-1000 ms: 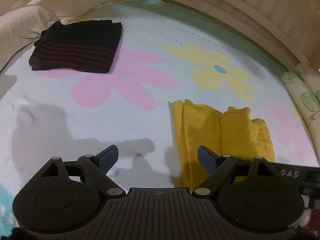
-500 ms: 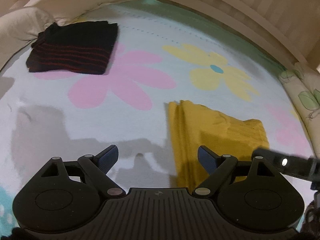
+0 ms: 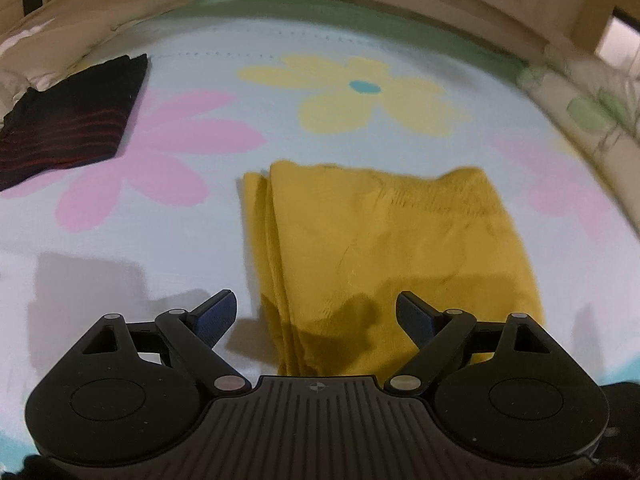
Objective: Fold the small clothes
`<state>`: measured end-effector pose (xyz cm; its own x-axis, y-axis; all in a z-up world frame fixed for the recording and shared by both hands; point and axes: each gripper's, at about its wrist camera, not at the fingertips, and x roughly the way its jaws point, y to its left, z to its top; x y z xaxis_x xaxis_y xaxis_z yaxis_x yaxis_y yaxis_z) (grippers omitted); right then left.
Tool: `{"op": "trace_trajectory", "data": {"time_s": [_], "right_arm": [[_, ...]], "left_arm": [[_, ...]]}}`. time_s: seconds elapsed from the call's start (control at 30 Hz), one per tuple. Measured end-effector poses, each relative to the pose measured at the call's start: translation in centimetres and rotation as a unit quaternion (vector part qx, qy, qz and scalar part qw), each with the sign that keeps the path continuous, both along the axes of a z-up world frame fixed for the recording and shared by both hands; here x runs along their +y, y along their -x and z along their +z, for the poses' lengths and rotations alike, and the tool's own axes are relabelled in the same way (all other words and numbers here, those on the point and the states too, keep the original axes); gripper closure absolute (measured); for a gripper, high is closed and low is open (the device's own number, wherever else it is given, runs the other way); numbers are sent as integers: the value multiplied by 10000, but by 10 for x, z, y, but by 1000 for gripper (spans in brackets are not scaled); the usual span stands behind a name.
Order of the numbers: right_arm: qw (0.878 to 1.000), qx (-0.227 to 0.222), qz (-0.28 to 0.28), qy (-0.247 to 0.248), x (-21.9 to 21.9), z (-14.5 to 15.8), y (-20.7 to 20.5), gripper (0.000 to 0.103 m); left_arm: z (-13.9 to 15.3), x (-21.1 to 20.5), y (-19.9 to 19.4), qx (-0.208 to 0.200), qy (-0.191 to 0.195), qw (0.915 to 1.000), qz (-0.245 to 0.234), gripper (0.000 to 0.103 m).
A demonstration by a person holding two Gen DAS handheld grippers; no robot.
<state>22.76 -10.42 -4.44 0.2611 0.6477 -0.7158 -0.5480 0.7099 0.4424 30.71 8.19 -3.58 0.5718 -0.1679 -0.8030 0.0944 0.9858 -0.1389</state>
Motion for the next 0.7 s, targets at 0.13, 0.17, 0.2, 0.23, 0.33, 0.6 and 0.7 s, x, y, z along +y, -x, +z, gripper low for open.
{"op": "trace_trajectory", "data": {"time_s": [0.13, 0.17, 0.2, 0.23, 0.33, 0.6, 0.7], "right_arm": [[9997, -56, 169, -146, -9, 19, -3, 47], [9997, -129, 183, -92, -14, 24, -4, 47], [9996, -229, 184, -14, -18, 29, -6, 47], [9993, -340, 171, 63, -22, 34, -8, 47], [9973, -706, -68, 210, -41, 44, -19, 45], [9885, -1060, -1078, -69, -55, 32, -83, 28], [9892, -718, -1271, -143, -54, 15, -99, 28]], "left_arm": [[-20, 12, 2, 257, 32, 9996, 122, 15], [-20, 15, 3, 227, 79, 9997, 107, 15], [-19, 16, 3, 231, 74, 9997, 79, 15], [-18, 16, 3, 235, 51, 9997, 60, 15], [-20, 16, 4, 213, 70, 9997, 86, 13], [-20, 15, 4, 207, 106, 9997, 69, 11], [-20, 14, 3, 209, 111, 9997, 91, 10]]}}
